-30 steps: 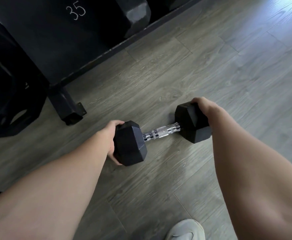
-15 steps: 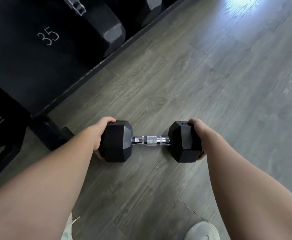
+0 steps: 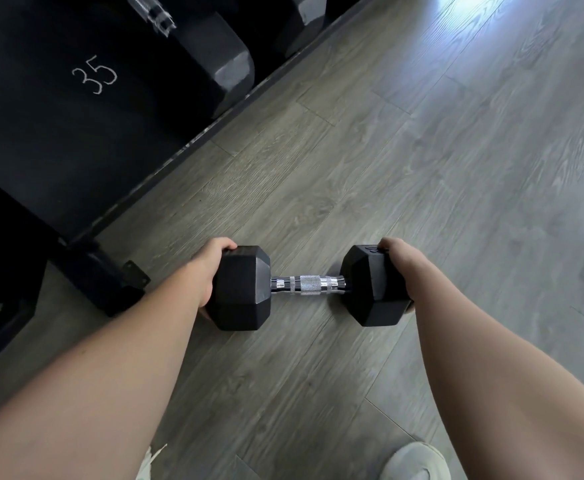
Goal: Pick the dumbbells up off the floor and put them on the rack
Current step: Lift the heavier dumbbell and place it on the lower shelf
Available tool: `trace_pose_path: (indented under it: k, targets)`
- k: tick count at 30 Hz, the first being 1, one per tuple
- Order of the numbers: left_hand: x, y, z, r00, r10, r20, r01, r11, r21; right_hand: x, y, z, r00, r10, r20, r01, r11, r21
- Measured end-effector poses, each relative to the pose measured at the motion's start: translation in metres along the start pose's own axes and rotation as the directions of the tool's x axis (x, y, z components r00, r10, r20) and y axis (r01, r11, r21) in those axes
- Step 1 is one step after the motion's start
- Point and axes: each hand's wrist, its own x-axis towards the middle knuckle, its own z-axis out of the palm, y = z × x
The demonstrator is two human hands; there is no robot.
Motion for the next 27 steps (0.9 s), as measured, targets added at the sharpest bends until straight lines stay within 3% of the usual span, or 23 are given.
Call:
trace_pose_path:
  k: [6, 11, 14, 21, 27]
  targets:
    - [0.004, -0.013, -0.008, 0.996, 0.041, 0.078, -0.041, 0.999, -0.005, -0.001, 0.018, -0.018, 0.97, 0.125, 0.207, -0.149, 0.983, 0.104]
    - [-0.008, -0.009, -0.001, 1.0, 0.008, 0.001, -0.008, 1.0, -0.024, -0.003, 0.021, -0.011, 0.949, 0.194, 0.249, -0.248, 0.946, 0.21]
    - [-0.011, -0.006, 0.003, 0.999, 0.022, -0.036, -0.023, 0.999, -0.043, -0.003, 0.013, -0.012, 0.967, 0.14, 0.214, -0.18, 0.967, 0.181]
    - [-0.016, -0.011, 0.005, 0.994, 0.066, -0.091, -0.076, 0.991, -0.107, -0.001, 0.019, -0.009, 0.964, 0.14, 0.224, -0.179, 0.97, 0.165]
    - [-0.017, -0.006, 0.006, 0.996, 0.059, -0.072, -0.061, 0.998, -0.029, -0.006, 0.023, -0.005, 0.981, 0.077, 0.176, -0.118, 0.964, 0.239]
